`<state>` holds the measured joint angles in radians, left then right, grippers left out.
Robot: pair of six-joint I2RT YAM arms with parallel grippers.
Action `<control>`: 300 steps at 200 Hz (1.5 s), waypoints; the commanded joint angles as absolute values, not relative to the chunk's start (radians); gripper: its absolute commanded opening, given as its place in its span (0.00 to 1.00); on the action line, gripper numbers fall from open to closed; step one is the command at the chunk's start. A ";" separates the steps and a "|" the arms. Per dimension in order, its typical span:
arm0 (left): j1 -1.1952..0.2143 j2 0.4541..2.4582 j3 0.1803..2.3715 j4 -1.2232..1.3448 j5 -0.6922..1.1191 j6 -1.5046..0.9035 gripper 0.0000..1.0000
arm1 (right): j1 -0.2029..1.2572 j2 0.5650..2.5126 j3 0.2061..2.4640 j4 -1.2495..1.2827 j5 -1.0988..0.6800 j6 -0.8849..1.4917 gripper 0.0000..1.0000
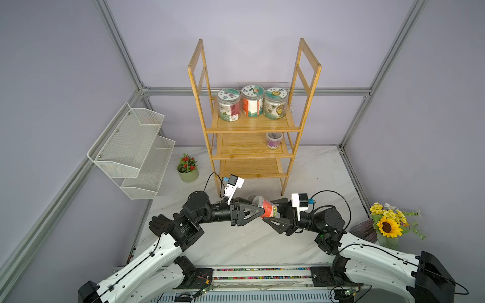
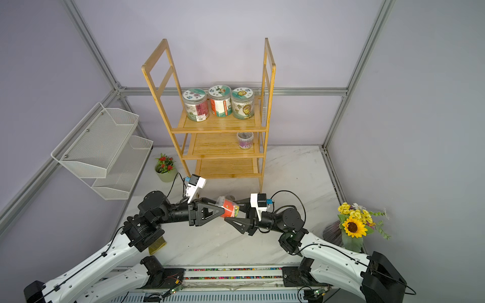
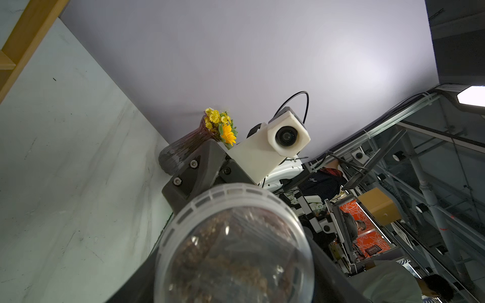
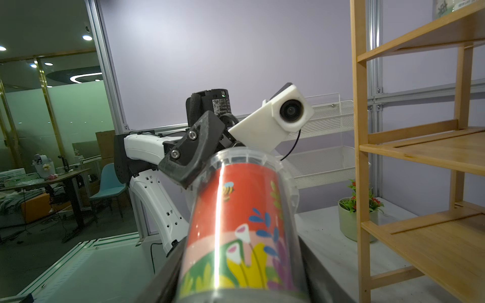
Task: Place the seed container on the shelf
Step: Pick up the seed jar at the center of the board, then place the seed jar on the shelf.
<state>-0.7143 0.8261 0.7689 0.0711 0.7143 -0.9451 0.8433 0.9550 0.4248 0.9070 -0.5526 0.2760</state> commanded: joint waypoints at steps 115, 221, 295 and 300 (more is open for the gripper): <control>-0.711 0.847 1.100 -0.403 0.185 -0.587 0.39 | 0.836 0.640 0.387 0.634 -0.458 0.227 0.74; -0.863 1.141 1.407 -0.500 -0.290 -0.434 0.39 | 0.837 0.323 0.417 0.257 -0.367 0.205 0.74; -0.872 1.403 1.772 -0.740 -0.420 -0.388 0.40 | 0.836 0.218 0.426 0.146 -0.343 0.187 0.75; -0.873 1.442 1.795 -0.757 -0.426 -0.386 0.40 | 0.837 0.213 0.425 0.142 -0.343 0.187 0.75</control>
